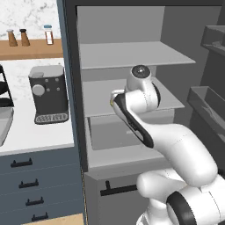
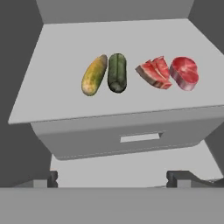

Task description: Place one cucumber and one steak in each tupperware on the nearby counter, to pack two identical lunches.

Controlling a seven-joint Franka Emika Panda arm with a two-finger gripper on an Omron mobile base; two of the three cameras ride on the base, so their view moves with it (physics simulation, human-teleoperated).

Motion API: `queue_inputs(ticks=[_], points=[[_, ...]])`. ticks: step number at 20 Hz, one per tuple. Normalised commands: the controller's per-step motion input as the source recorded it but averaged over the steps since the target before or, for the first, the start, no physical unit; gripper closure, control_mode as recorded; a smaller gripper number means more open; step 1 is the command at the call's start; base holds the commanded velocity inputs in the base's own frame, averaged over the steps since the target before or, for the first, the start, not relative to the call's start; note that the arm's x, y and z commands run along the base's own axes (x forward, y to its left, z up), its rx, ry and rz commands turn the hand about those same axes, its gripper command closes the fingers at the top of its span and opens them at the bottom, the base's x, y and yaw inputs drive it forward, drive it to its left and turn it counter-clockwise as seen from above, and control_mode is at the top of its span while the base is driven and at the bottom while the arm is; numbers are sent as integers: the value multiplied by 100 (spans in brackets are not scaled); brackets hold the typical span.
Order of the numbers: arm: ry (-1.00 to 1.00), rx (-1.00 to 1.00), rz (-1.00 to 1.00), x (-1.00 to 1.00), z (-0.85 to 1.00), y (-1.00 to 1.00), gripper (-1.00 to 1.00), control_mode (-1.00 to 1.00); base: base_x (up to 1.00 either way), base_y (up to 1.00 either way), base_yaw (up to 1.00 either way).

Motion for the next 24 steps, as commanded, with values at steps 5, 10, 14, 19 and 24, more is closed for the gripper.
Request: queue_inputs(ticks=[5,10,14,19,24], points=[[1,-2,0,48,-20,0,-100,-100,0,0,0],[0,-4,0,51,-36,0,-100,-100,0,0,0],[0,-1,0,47,-33,0,-100,-100,0,0,0],[0,0,0,32,-12,19,-100,-100,0,0,0],[1,0,0,41,-11,33,-100,-100,0,0,0]])
